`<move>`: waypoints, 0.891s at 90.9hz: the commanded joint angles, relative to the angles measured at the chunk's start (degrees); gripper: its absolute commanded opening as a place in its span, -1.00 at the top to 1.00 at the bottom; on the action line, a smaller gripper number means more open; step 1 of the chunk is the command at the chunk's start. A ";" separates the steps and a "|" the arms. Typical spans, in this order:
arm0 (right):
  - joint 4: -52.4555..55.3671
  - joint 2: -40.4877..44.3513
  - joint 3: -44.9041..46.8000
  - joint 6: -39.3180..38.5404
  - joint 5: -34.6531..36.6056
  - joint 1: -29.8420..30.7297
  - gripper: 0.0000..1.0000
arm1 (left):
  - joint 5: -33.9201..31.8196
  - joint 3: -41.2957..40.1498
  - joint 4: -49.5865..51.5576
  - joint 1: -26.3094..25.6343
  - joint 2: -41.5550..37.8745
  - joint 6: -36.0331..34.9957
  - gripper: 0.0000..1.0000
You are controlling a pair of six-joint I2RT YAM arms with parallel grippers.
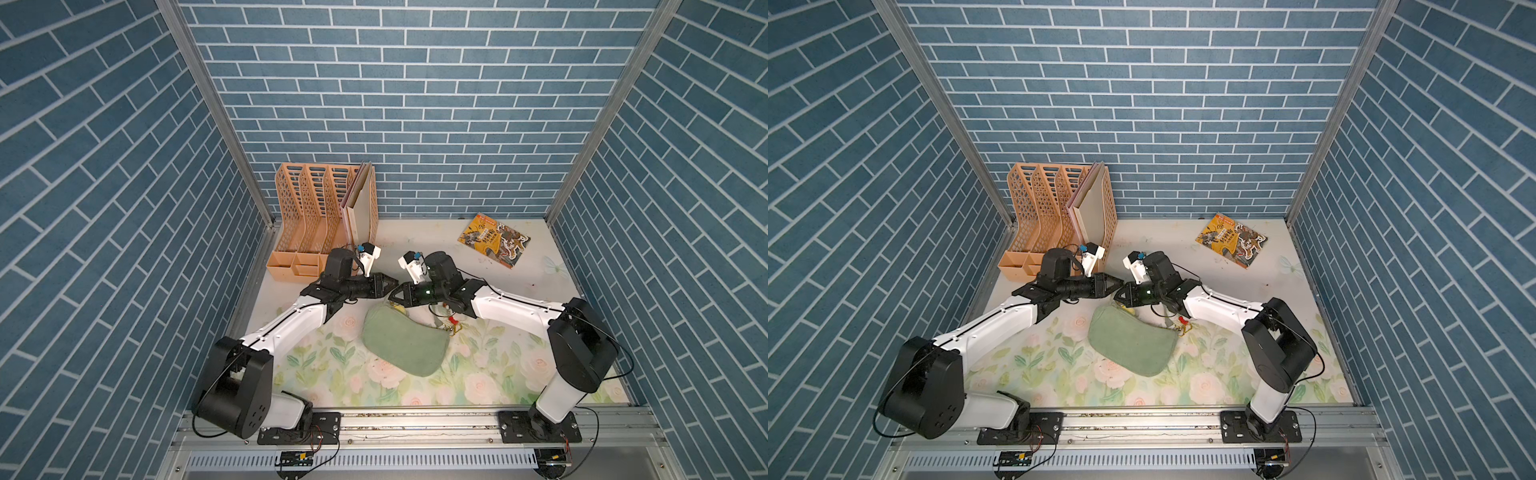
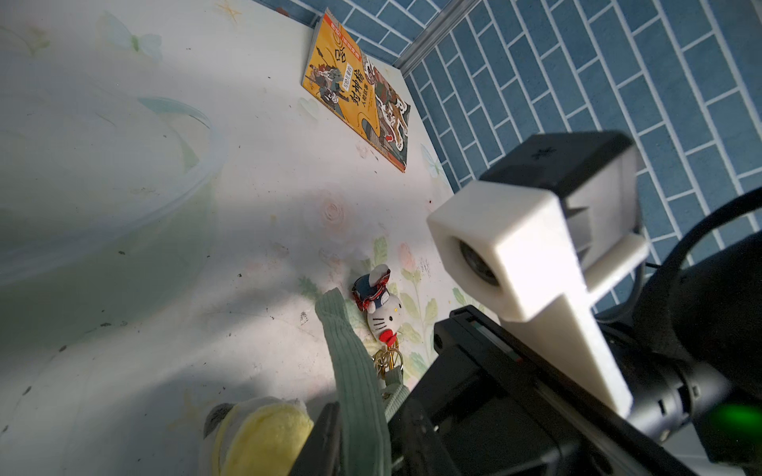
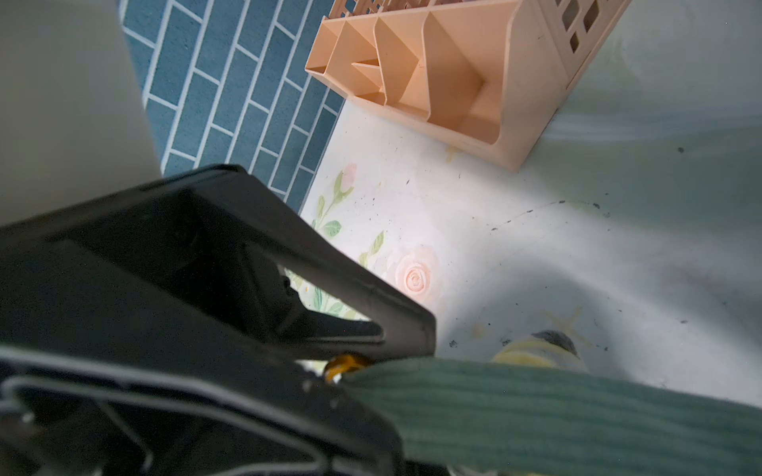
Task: Remove the decoration from the bag
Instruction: Remove the decoration item from the bag.
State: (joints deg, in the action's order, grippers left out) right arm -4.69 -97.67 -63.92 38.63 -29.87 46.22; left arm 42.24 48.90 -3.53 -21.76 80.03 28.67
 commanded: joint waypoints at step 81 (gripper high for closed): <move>2.43 2.15 1.42 -1.89 3.07 -1.38 1.00 | -14.63 -17.70 -9.35 -3.08 -21.47 -16.34 -0.48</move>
State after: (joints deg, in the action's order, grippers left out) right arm -3.40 -97.38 -62.08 38.54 -27.18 45.36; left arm 37.06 35.62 -8.54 -22.96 63.42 21.37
